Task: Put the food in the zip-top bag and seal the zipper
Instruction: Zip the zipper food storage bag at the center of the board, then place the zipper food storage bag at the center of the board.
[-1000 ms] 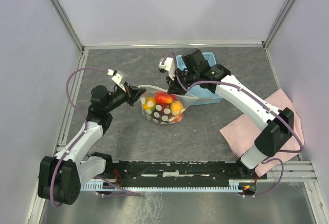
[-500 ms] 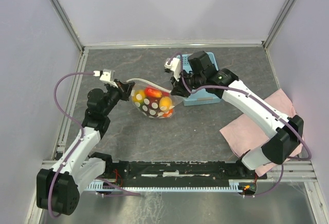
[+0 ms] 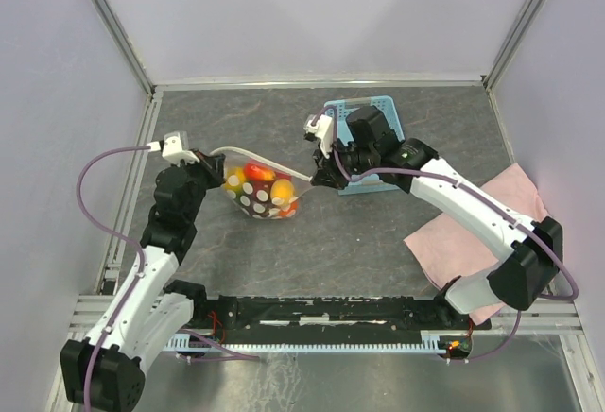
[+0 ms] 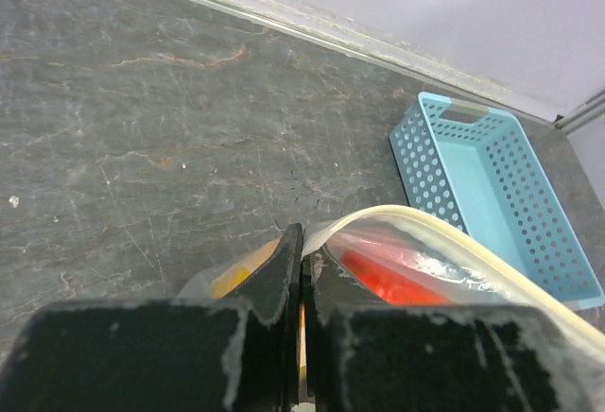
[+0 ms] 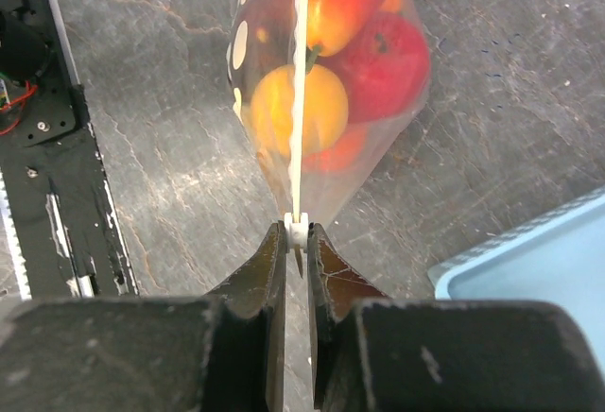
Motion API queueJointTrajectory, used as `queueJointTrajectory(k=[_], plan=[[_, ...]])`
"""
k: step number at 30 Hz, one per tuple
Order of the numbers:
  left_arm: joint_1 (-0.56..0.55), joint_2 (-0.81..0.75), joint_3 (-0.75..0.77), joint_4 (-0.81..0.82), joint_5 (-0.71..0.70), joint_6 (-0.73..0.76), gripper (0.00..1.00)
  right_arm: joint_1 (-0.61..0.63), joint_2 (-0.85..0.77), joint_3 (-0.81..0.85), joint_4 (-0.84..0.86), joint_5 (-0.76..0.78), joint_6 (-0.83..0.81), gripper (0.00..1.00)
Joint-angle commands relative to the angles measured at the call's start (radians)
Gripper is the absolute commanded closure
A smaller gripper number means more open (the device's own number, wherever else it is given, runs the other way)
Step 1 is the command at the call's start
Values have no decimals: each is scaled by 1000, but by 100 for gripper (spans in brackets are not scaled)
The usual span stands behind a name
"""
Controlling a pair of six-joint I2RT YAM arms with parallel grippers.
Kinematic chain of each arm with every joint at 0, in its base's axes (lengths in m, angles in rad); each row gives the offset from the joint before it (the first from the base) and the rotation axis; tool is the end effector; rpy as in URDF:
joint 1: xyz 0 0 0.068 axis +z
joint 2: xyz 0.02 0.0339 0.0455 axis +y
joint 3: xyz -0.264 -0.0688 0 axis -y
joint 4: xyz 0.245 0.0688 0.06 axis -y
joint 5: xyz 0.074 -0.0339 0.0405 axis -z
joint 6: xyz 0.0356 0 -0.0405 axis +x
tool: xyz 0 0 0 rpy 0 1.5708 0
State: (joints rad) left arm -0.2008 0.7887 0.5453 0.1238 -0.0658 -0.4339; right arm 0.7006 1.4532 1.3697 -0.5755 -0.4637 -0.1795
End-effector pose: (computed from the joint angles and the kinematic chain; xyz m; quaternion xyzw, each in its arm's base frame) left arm 0.1915 -0.0366 0.2869 -0.1086 0.7401 -0.1836 0.6378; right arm 0.2358 0.2197 0.3502 -0.4638 0.7475 0.3097 0.3609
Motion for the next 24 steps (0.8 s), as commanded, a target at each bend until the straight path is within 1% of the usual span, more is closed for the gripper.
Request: queueJointTrajectory(k=[1,3,8,11,13,16,21,24], plan=[[16,-17,72,-44,-157,-45,97,23,-47,-34,77,-36,82,98],[15,-23,98,-97,-189,-50,97,48,-37,-33,91,-58,103,98],[16,-78,174,-276,-361,-76,97,101,-30,-66,196,-138,198,98],[15,-104,193,-313,-398,-75,97,120,-10,-98,285,-228,279,98],[15,-102,186,-304,-391,-68,95,125,10,-118,330,-232,323,98],[15,-50,187,-291,-348,-55,92,125,33,-141,369,-179,377,97],[14,115,233,-282,-255,-11,91,125,51,-171,385,-25,454,95],[14,219,264,-277,-206,-4,87,124,47,-195,374,103,463,94]])
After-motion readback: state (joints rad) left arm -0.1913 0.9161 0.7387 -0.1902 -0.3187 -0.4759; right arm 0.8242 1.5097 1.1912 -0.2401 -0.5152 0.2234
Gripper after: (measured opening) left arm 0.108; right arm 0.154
